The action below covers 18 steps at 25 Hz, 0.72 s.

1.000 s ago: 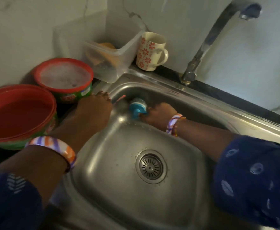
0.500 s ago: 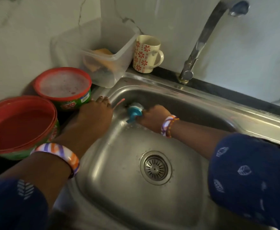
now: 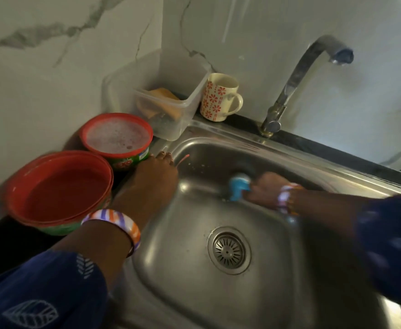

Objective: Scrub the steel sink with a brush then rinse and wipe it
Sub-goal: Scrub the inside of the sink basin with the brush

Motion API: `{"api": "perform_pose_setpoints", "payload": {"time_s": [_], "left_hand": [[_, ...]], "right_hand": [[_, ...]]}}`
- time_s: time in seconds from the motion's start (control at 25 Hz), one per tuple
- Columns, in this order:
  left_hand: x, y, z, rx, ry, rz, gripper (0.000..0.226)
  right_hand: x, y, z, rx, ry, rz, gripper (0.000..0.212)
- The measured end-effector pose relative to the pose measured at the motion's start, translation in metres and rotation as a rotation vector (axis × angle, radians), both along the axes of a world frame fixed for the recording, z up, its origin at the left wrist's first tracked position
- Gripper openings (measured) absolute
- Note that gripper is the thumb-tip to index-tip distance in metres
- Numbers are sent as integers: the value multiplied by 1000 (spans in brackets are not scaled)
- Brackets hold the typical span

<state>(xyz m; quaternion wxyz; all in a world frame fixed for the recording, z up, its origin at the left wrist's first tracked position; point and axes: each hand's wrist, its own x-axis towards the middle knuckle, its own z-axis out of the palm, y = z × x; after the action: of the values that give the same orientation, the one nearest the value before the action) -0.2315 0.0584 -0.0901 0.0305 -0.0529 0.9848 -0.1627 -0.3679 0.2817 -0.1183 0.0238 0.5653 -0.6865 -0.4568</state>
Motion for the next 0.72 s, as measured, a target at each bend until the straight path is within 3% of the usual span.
{"api": "perform_pose_setpoints", "payload": {"time_s": [0.08,0.16,0.28,0.36,0.4,0.44,0.52,0.6,0.72], "left_hand": [[-2,-2,-3,-30,-40,-28,49],[-7,-3,-6,-69,-47,-73,49],[-4,-4,-11,-53,47,-52,49],[-4,-2,-13,-60,39,-50,49],[-7,-4,-14,-64,28,-49,48],[-10,-4,-16,-69,27,-43,47],[-12,-4,-16,-50,40,-9,45],[-14,-4,-16,-20,45,14,45],[-14,-6,-19,-29,31,-1,46]], "right_hand": [[6,-65,-4,-250,-54,-46,36],[9,-68,4,-254,-166,-129,34],[5,47,0,66,35,-344,44],[0,115,-13,25,-97,-448,78],[-3,123,-20,41,-56,-376,82],[1,111,-16,82,-71,-451,71],[8,52,-15,-139,-15,-141,33],[9,-25,-1,-322,-73,8,31],[7,-44,28,-470,-149,-268,46]]}}
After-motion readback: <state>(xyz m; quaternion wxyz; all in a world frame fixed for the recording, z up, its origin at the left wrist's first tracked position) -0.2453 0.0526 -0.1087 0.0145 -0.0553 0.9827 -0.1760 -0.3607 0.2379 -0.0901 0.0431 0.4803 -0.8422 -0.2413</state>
